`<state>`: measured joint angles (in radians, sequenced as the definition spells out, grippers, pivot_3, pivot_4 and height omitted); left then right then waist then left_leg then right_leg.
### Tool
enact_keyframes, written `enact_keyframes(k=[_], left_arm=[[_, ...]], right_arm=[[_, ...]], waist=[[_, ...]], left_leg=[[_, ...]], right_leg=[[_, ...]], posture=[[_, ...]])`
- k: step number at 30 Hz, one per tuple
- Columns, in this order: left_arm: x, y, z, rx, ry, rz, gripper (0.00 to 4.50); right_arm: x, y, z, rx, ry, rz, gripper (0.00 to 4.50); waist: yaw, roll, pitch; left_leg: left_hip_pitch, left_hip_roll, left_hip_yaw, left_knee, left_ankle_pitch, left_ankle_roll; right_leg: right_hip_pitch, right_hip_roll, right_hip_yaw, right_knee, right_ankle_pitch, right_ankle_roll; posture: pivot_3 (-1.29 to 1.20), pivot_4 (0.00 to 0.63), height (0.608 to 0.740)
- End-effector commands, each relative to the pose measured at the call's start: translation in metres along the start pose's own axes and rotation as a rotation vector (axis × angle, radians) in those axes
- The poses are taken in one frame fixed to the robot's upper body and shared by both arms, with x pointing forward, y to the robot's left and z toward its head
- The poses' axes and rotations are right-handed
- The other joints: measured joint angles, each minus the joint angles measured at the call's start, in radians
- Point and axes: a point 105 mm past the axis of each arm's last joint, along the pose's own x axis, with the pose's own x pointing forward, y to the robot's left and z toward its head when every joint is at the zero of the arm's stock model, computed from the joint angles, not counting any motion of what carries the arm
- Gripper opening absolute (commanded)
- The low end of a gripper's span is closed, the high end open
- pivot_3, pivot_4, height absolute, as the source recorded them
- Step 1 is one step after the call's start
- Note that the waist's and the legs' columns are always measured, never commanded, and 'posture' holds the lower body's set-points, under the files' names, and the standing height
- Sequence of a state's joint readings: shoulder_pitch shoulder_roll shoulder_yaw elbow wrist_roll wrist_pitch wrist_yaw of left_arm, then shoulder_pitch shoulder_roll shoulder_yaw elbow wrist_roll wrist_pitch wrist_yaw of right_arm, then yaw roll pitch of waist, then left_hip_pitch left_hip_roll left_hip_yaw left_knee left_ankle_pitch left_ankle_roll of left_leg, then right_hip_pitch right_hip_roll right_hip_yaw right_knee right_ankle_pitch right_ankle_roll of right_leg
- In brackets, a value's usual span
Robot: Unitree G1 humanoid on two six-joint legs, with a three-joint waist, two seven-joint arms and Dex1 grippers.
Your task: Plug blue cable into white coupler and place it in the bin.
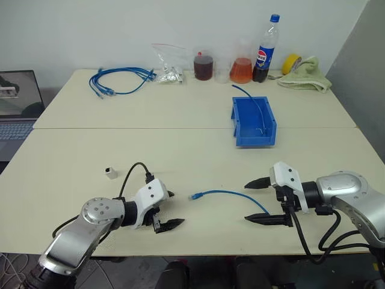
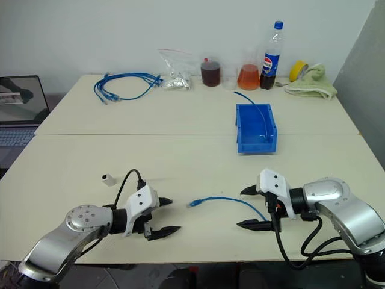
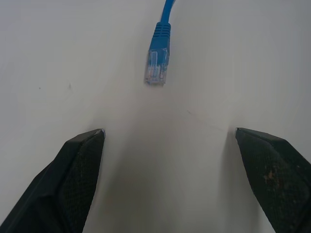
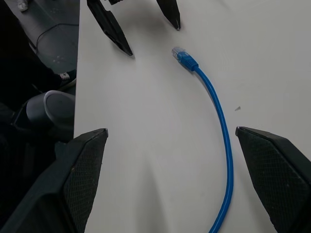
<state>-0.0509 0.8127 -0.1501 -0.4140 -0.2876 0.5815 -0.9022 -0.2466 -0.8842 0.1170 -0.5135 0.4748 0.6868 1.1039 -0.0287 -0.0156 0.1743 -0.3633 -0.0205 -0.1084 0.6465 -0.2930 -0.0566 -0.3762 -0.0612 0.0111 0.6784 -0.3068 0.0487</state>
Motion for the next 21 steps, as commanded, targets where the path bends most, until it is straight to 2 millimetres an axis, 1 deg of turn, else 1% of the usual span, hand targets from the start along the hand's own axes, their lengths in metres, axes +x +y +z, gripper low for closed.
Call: enact_keyframes(k=[1,7,11,12,14,21], left_arm=[[0.009,0.001,-0.002,-0.021,0.004,-0.023,4.50],[0.026,-0.002,0.004,-0.026,-0.009,-0.072,4.50],[0.036,0.003,0.004,-0.009,0.018,-0.075,4.50],[0.038,0.004,0.004,-0.007,0.024,-0.078,4.20],[0.040,0.005,0.003,-0.006,0.040,-0.091,3.97],[0.047,-0.002,-0.005,-0.003,0.113,-0.170,2.29]], right_arm=[[-0.002,0.005,0.013,-0.049,-0.033,-0.014,4.48],[-0.001,0.006,0.013,-0.044,-0.040,-0.031,4.48],[0.000,0.010,0.013,-0.038,-0.045,-0.027,4.48],[0.000,0.010,0.013,-0.037,-0.046,-0.028,4.50],[0.000,0.010,0.013,-0.035,-0.045,-0.031,4.50],[0.001,0.008,0.013,-0.039,-0.044,-0.049,4.50]], waist=[[0.000,0.000,0.000],[0.008,0.000,0.000],[0.013,0.000,0.000],[0.014,0.000,0.000],[0.017,0.000,0.000],[0.018,0.000,-0.001]], left_leg=[[0.000,0.000,0.000,0.000,0.000,0.000],[0.000,-0.001,-0.001,0.001,0.000,0.000],[0.001,-0.001,-0.001,0.001,0.000,0.000],[0.001,-0.001,-0.001,0.001,0.000,0.000],[0.001,-0.001,-0.001,0.002,0.000,0.000],[0.001,-0.001,-0.001,0.002,0.000,0.000]], right_leg=[[0.000,0.000,0.000,0.000,0.000,0.000],[0.002,-0.001,-0.001,0.000,0.000,0.000],[0.002,-0.001,-0.001,0.000,0.000,0.000],[0.003,-0.001,-0.001,0.000,0.000,0.000],[0.003,-0.001,-0.002,0.000,0.000,0.001],[0.003,-0.001,-0.001,0.000,0.000,0.001]], posture=[[0.00,0.150,0.740],[0.00,0.150,0.740],[0.00,0.150,0.740],[0.00,0.150,0.740],[0.00,0.150,0.740],[0.00,0.150,0.740]])
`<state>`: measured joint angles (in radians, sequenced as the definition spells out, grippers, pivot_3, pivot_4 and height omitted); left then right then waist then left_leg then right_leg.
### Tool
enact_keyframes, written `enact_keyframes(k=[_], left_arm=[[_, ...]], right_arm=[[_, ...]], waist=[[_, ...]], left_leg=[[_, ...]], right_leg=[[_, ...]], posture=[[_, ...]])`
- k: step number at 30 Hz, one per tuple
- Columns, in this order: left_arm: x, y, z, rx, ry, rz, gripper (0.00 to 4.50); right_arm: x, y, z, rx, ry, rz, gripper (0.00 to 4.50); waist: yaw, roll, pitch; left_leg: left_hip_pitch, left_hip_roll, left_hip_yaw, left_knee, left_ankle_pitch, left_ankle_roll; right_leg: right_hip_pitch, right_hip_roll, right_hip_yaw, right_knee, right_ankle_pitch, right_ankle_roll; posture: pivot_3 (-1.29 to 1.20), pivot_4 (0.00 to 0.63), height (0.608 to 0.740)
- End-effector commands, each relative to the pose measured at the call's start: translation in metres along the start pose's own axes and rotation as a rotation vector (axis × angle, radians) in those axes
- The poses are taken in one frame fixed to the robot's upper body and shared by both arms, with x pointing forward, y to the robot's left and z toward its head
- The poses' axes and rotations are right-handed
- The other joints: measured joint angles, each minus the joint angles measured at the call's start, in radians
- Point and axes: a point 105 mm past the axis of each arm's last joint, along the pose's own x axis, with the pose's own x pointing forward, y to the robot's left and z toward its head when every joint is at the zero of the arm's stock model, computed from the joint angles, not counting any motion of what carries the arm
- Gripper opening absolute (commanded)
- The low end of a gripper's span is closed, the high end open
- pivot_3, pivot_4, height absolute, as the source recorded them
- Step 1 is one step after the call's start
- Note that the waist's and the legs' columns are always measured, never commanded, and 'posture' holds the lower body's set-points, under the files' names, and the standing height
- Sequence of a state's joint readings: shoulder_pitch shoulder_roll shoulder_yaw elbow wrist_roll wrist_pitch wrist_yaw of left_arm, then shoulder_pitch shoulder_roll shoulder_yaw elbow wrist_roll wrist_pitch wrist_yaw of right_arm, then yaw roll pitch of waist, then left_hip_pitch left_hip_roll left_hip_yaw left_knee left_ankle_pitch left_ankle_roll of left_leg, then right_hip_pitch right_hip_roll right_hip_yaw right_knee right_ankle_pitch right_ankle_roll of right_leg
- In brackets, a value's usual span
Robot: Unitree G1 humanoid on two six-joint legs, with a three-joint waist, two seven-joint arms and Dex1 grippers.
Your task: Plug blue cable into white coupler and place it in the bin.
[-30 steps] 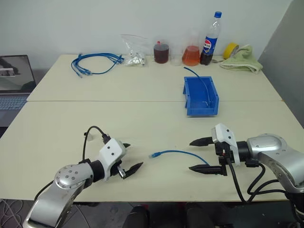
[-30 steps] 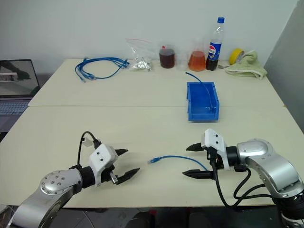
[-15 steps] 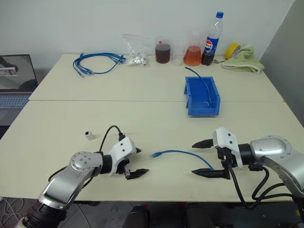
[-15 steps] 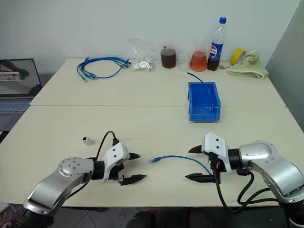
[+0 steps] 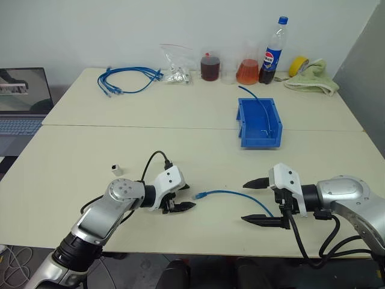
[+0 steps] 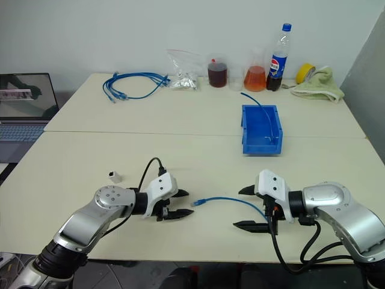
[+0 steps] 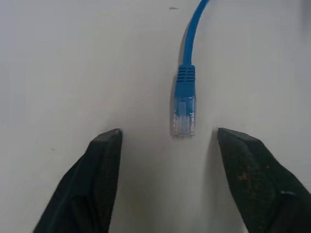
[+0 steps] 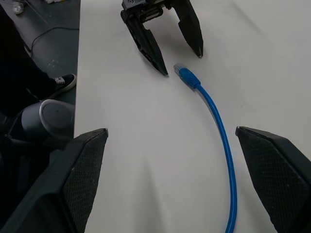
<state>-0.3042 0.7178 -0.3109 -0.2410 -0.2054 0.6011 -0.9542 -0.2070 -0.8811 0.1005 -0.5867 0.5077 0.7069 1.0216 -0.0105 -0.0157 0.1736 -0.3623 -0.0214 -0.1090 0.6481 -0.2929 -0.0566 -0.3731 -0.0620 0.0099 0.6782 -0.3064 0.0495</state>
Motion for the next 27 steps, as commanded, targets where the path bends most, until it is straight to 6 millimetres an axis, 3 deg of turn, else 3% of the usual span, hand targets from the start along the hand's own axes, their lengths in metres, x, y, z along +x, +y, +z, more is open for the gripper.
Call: enact_keyframes(k=[1,11,20,27], left_arm=[[0.016,-0.021,-0.025,-0.065,0.092,-0.113,2.11],[0.024,-0.036,-0.017,-0.067,0.061,-0.176,0.25],[0.019,-0.022,-0.001,-0.048,-0.048,-0.066,0.22],[0.008,-0.007,0.020,-0.095,-0.192,0.016,0.22]], right_arm=[[-0.001,0.001,0.008,-0.035,-0.020,-0.012,4.50],[-0.001,-0.001,0.009,-0.034,-0.029,-0.040,4.50],[0.000,0.000,0.013,-0.027,-0.064,-0.041,4.50],[-0.001,0.022,0.023,0.086,-0.202,0.057,4.50]], waist=[[0.000,0.000,0.000],[0.004,0.000,0.000],[0.005,0.000,-0.001],[0.007,-0.001,0.000]], left_leg=[[0.000,0.000,0.000,0.000,0.000,0.000],[0.000,0.000,0.000,0.000,0.000,0.000],[0.000,0.000,-0.001,0.000,0.000,0.000],[-0.001,0.000,-0.001,0.000,0.000,0.000]], right_leg=[[0.000,0.000,0.000,0.000,0.000,0.000],[0.000,0.000,0.000,0.000,0.000,0.000],[0.000,0.000,0.001,0.000,0.000,0.000],[-0.001,0.000,0.000,0.000,0.000,0.000]], posture=[[0.00,0.150,0.740],[0.00,0.150,0.740],[0.00,0.150,0.740],[0.00,0.150,0.740]])
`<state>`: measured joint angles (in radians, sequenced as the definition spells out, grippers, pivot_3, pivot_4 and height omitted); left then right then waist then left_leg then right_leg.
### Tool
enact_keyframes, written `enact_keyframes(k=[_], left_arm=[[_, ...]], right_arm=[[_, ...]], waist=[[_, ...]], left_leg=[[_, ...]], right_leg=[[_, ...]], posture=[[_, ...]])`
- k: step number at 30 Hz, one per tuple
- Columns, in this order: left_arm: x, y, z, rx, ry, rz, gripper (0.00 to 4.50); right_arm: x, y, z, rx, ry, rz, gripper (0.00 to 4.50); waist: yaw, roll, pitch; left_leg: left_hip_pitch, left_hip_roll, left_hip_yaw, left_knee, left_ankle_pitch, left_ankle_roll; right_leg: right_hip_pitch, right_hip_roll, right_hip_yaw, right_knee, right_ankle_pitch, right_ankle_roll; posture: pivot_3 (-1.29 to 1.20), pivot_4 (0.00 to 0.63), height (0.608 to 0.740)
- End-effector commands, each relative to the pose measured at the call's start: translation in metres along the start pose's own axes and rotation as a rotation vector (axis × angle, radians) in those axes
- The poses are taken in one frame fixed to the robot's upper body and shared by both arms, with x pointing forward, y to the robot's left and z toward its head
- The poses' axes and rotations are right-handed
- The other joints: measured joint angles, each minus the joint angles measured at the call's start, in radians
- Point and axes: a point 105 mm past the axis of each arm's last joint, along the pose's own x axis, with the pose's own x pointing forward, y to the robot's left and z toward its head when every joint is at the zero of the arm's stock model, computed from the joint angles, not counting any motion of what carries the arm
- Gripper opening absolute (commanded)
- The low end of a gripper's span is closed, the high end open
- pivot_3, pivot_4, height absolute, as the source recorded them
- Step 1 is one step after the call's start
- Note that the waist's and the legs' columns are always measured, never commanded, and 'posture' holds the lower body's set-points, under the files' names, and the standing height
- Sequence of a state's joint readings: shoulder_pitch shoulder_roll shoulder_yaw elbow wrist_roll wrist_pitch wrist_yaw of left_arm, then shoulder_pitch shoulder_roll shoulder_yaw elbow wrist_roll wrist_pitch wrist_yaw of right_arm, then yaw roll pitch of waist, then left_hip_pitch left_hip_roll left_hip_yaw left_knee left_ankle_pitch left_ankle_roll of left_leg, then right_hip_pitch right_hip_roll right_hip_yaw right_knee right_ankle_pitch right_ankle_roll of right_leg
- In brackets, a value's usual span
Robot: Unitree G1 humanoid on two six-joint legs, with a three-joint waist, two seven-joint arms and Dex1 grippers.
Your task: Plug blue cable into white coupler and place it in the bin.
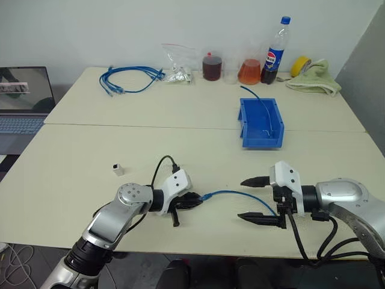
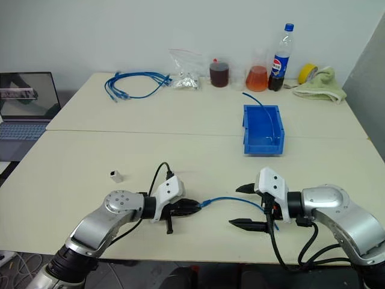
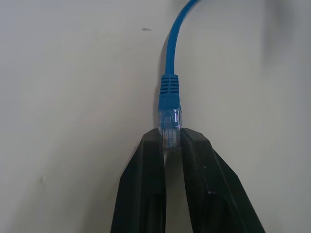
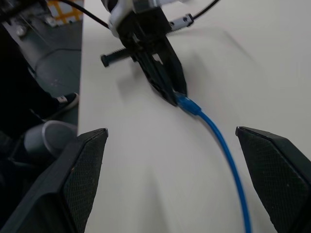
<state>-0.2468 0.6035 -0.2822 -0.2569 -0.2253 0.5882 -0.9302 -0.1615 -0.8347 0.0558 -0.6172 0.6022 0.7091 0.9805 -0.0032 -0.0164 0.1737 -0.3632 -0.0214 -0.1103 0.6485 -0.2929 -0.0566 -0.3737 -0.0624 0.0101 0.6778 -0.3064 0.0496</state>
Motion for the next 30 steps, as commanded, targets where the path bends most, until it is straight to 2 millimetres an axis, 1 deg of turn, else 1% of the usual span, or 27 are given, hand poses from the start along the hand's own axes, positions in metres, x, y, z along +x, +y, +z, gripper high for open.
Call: enact_keyframes(k=[1,4,8,11,13,17,20,22,25,27,30], left_arm=[[-0.007,0.008,0.014,-0.040,-0.087,0.042,0.22],[-0.011,0.009,0.025,-0.068,-0.153,0.028,0.22],[-0.017,0.012,0.039,-0.102,-0.223,0.026,0.22],[-0.020,0.013,0.047,-0.118,-0.271,0.013,0.22],[-0.020,0.008,0.054,-0.128,-0.299,-0.029,0.22],[-0.025,-0.007,0.059,-0.126,-0.302,-0.143,0.22],[-0.029,-0.012,0.063,-0.126,-0.305,-0.190,0.22],[-0.032,-0.013,0.065,-0.119,-0.307,-0.209,0.22],[-0.034,-0.012,0.068,-0.111,-0.311,-0.226,0.22],[-0.035,-0.014,0.071,-0.098,-0.315,-0.242,0.22],[-0.035,-0.016,0.074,-0.089,-0.326,-0.252,0.22]], right_arm=[[-0.002,0.016,0.014,0.070,-0.107,0.056,4.50],[-0.001,0.023,0.012,0.158,-0.142,0.066,4.50],[0.003,0.032,-0.005,0.202,-0.096,0.048,4.50],[0.006,0.033,-0.012,0.245,-0.119,0.017,4.50],[0.008,0.027,-0.017,0.258,-0.148,-0.029,4.50],[0.010,0.009,-0.009,0.264,-0.261,-0.080,4.50],[0.008,-0.004,-0.003,0.300,-0.311,-0.066,4.50],[0.007,-0.013,-0.001,0.368,-0.331,-0.050,4.50],[0.009,-0.015,0.002,0.387,-0.329,-0.013,4.50],[0.013,-0.015,0.007,0.391,-0.342,0.011,4.50],[0.022,-0.012,0.010,0.391,-0.337,0.048,4.50]], waist=[[0.000,-0.001,0.001],[-0.001,-0.001,0.001],[-0.001,-0.002,0.001],[-0.002,-0.002,0.001],[-0.004,-0.003,0.002],[-0.011,-0.003,0.002],[-0.020,-0.003,0.002],[-0.024,-0.003,0.002],[-0.025,-0.004,0.002],[-0.025,-0.004,0.002],[-0.026,-0.004,0.002]], left_leg=[[0.000,0.000,0.000,0.000,0.000,0.000],[0.000,0.000,-0.001,0.000,0.000,0.000],[0.000,0.000,0.000,0.000,0.000,0.000],[0.000,0.000,0.000,0.000,0.000,0.000],[0.000,0.000,0.000,0.000,0.000,0.000],[0.001,0.001,0.000,0.000,0.000,0.000],[0.001,0.001,0.000,0.000,0.000,0.000],[0.001,0.001,0.000,0.000,0.000,0.000],[0.001,0.001,0.000,0.000,0.000,0.000],[0.000,0.001,0.000,-0.001,0.000,0.000],[0.000,0.001,0.000,-0.001,0.000,0.000]], right_leg=[[0.000,0.000,0.000,0.000,0.000,0.000],[0.000,0.000,0.000,0.000,0.000,0.000],[0.000,0.000,0.000,0.000,0.000,0.000],[0.000,0.000,0.000,0.000,0.000,0.000],[0.000,0.001,0.000,0.001,0.000,0.000],[0.000,0.001,0.000,0.001,0.000,0.000],[0.000,0.001,0.001,0.001,0.000,0.000],[0.000,0.002,0.000,0.001,0.000,0.000],[0.000,0.002,0.000,0.001,0.000,0.000],[-0.001,0.002,0.000,0.001,0.000,0.000],[-0.001,0.001,0.001,0.000,0.000,0.000]], posture=[[0.00,0.150,0.740],[0.00,0.150,0.740],[0.00,0.150,0.740],[0.00,0.150,0.740],[0.00,0.150,0.740],[0.00,0.150,0.740],[0.00,0.150,0.740],[0.00,0.150,0.740],[0.00,0.150,0.740],[0.00,0.150,0.740],[0.00,0.150,0.740]])
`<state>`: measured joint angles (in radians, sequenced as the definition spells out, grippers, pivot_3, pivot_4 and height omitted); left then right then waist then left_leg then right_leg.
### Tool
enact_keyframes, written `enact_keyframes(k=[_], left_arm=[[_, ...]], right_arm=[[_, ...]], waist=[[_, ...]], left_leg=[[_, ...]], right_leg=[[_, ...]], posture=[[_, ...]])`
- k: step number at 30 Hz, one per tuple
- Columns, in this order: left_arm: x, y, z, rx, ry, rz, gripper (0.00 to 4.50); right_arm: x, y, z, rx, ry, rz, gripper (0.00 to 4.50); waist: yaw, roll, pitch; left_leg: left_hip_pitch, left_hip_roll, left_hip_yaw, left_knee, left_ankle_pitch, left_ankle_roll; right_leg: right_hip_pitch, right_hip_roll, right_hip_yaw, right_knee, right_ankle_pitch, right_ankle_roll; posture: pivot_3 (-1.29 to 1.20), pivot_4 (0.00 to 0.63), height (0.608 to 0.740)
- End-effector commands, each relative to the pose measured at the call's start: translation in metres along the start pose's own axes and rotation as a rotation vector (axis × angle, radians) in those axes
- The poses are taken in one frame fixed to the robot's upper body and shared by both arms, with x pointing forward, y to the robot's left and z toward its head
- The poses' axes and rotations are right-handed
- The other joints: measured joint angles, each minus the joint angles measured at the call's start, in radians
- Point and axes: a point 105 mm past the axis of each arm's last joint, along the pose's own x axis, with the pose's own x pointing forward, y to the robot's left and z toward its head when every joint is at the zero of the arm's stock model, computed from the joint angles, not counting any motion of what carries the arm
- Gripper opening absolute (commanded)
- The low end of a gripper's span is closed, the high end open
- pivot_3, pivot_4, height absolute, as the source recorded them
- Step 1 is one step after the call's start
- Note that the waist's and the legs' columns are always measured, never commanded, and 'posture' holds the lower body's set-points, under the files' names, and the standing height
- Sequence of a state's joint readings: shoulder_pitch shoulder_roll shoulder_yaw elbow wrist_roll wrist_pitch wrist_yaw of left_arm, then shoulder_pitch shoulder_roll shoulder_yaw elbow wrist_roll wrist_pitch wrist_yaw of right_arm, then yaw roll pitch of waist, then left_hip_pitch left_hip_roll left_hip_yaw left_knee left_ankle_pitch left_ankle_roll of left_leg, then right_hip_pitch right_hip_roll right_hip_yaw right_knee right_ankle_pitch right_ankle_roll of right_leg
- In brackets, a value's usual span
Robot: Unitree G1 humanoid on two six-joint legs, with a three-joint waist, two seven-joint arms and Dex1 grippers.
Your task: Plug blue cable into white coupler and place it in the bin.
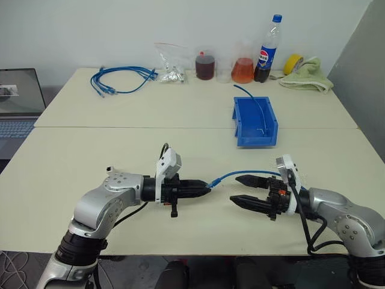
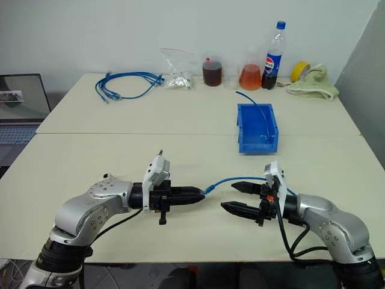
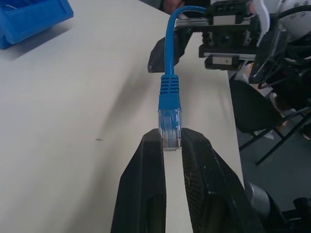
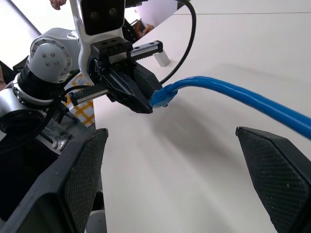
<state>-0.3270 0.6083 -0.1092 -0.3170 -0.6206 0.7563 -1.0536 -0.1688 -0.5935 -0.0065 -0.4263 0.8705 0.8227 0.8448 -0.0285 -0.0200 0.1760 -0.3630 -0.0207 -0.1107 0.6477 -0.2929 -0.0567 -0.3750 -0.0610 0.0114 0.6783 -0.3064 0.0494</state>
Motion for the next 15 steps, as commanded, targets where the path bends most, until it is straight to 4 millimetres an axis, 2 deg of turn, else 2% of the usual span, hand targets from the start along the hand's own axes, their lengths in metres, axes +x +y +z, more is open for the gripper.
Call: enact_keyframes(k=[1,9,14,15], left_arm=[[0.001,-0.008,0.015,0.059,-0.033,-0.036,0.22],[0.003,-0.011,0.015,0.058,-0.043,-0.049,0.22],[0.002,-0.013,0.016,0.056,-0.043,-0.056,0.22],[0.002,-0.013,0.016,0.056,-0.043,-0.056,0.22]], right_arm=[[0.010,0.008,0.004,-0.002,-0.014,0.058,4.50],[0.023,0.009,0.014,-0.012,-0.069,0.090,4.50],[0.025,0.009,0.015,-0.007,-0.075,0.097,4.50],[0.025,0.009,0.015,-0.006,-0.074,0.099,4.31]], waist=[[-0.001,0.000,0.000],[-0.001,0.000,0.000],[-0.001,0.000,0.000],[-0.001,0.000,0.000]], left_leg=[[0.000,0.000,0.000,0.000,0.000,0.000],[0.000,0.000,-0.001,0.000,0.000,0.000],[0.000,0.000,-0.001,0.000,0.000,0.000],[0.000,0.000,-0.001,0.000,0.000,0.000]], right_leg=[[0.000,0.000,0.000,0.000,0.000,0.000],[-0.001,0.000,0.000,0.001,0.000,0.000],[-0.001,0.000,0.001,0.001,0.000,0.000],[-0.001,0.000,0.002,0.001,0.000,0.000]], posture=[[0.00,0.150,0.740],[0.00,0.150,0.740],[0.00,0.150,0.740],[0.00,0.150,0.740]])
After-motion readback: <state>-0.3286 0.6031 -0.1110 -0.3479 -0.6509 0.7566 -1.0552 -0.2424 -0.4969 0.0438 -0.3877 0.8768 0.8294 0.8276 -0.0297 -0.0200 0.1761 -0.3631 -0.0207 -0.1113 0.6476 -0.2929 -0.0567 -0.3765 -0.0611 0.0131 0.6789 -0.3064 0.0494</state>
